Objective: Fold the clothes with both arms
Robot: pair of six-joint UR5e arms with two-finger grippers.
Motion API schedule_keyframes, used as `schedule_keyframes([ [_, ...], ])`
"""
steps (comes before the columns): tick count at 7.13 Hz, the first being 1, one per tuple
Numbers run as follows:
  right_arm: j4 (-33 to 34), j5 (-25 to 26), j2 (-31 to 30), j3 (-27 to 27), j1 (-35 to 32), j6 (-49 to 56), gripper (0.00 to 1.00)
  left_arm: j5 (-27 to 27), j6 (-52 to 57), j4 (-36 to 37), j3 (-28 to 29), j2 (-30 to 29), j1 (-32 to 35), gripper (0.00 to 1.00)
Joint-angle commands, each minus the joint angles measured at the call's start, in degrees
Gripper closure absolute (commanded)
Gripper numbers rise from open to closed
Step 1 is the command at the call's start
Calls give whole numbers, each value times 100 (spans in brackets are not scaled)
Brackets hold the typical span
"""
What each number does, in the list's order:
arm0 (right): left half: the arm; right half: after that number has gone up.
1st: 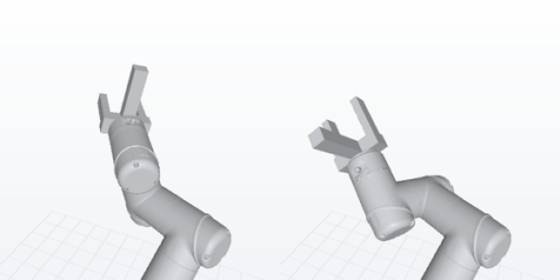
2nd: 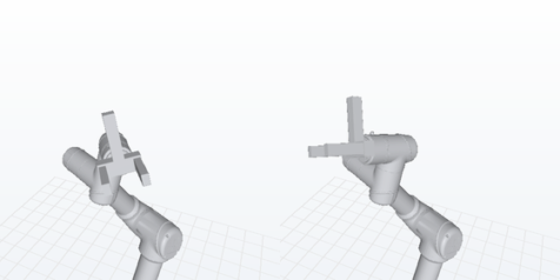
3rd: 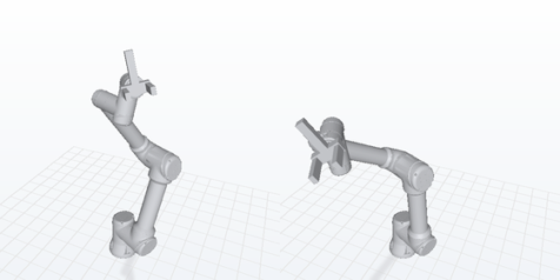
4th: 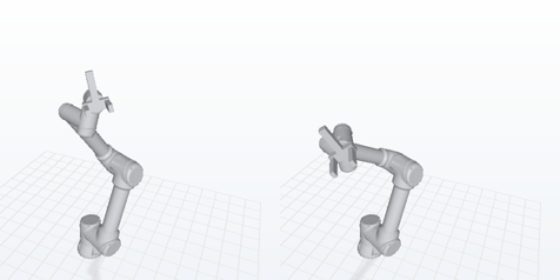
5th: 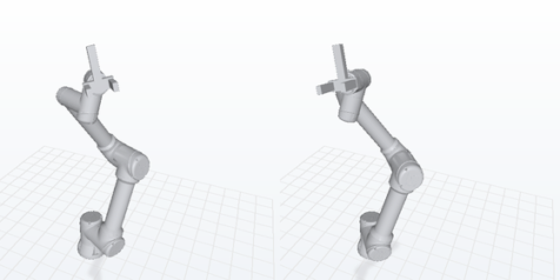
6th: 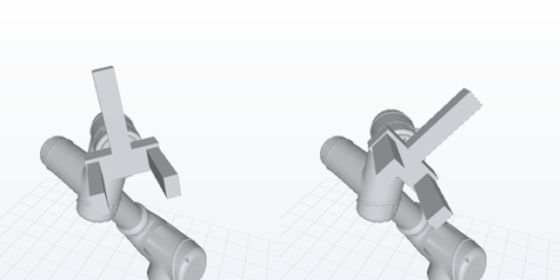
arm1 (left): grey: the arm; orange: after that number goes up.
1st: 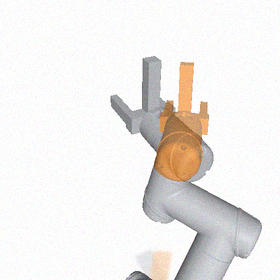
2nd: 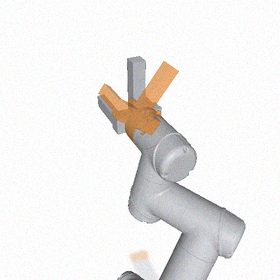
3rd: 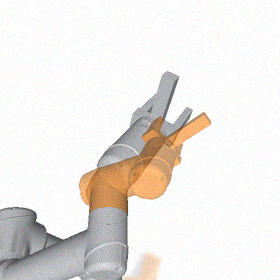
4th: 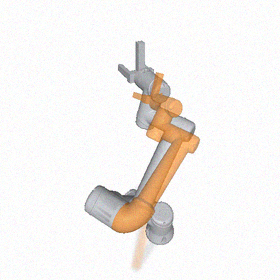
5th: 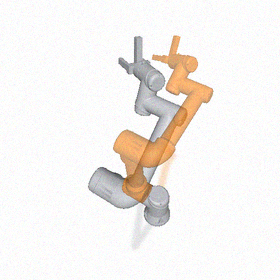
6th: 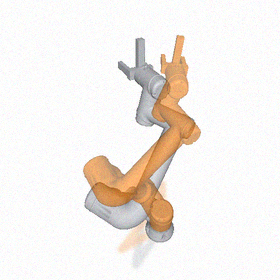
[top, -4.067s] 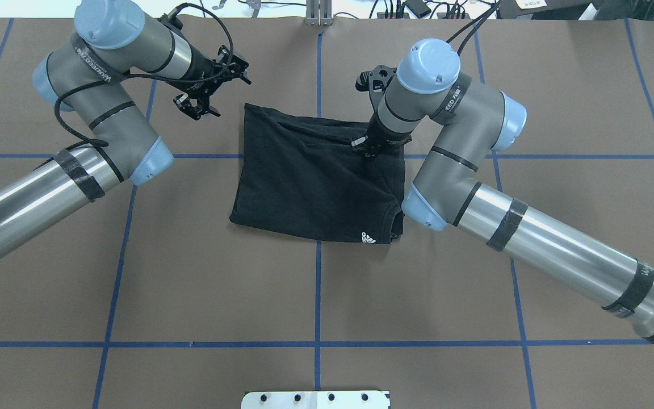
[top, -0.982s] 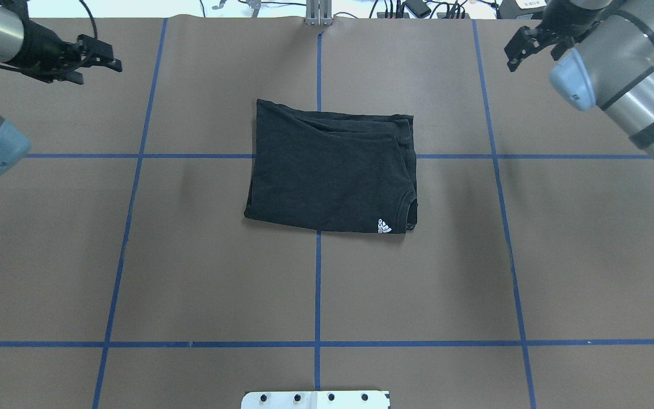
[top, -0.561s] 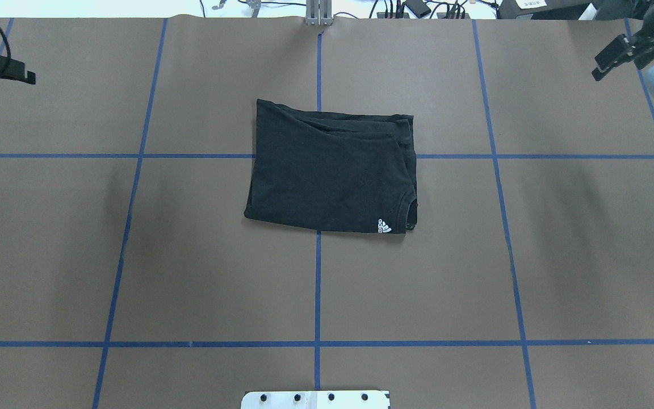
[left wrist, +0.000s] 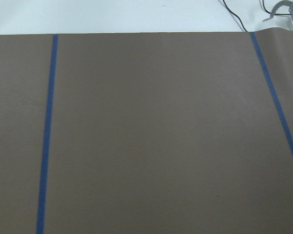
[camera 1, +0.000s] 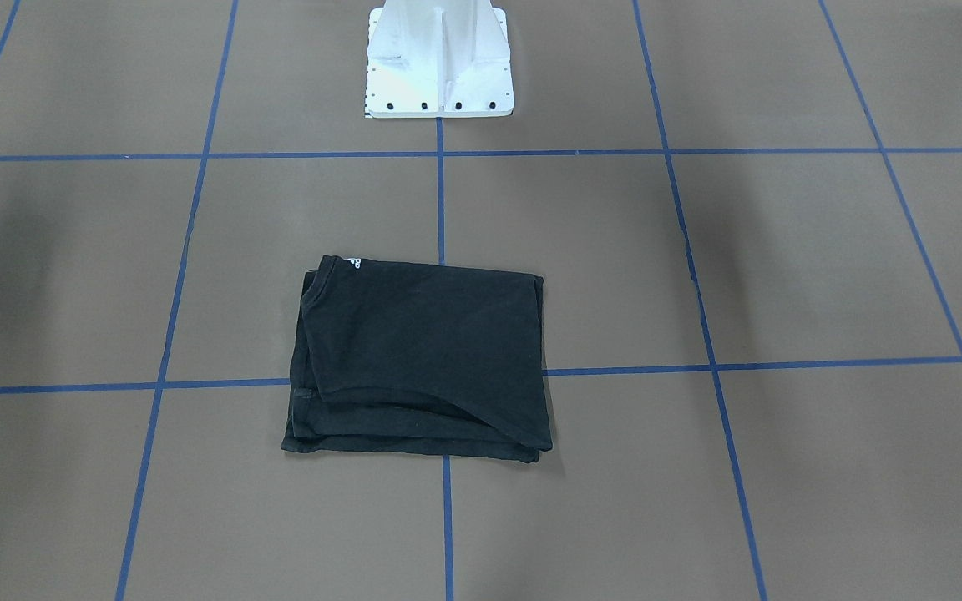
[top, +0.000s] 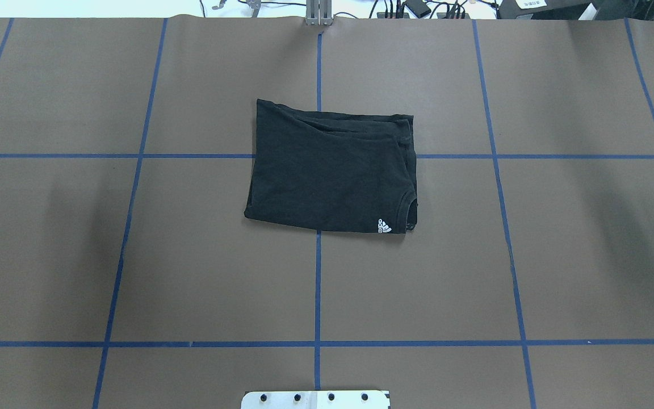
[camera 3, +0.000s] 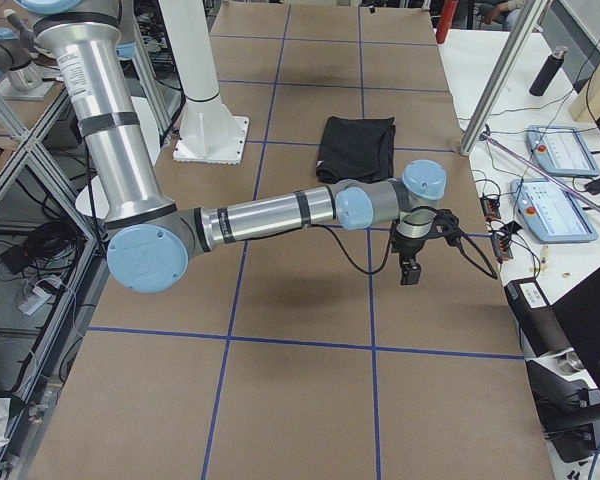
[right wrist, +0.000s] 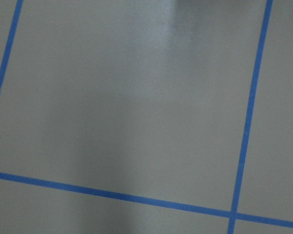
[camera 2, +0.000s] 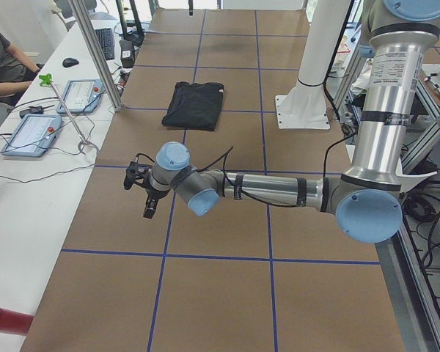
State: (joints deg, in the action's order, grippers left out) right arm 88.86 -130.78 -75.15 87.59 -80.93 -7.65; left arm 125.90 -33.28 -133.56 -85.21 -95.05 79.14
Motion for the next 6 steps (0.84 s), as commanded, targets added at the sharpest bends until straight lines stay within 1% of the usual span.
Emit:
schedule_keyframes([
  [1,-166,18,-621,38,-168,88,0,5,463,-56,39,285,293,0],
  [2,-298,-26,-946,82,-343,80,0,-12,472,14,91,277,304,0],
  [3,-326,-61,-1141,91,-449,132,0,31,1037,93,101,285,330,0],
  [4,-335,-122,-1291,178,-563,228,0,23,2044,746,57,329,357,0],
  [5,-326,-123,-1510,344,-582,220,0,-12,2924,1588,-74,312,566,0],
  [6,-274,-123,-1616,450,-582,220,0,-21,3420,2162,-249,286,637,0],
])
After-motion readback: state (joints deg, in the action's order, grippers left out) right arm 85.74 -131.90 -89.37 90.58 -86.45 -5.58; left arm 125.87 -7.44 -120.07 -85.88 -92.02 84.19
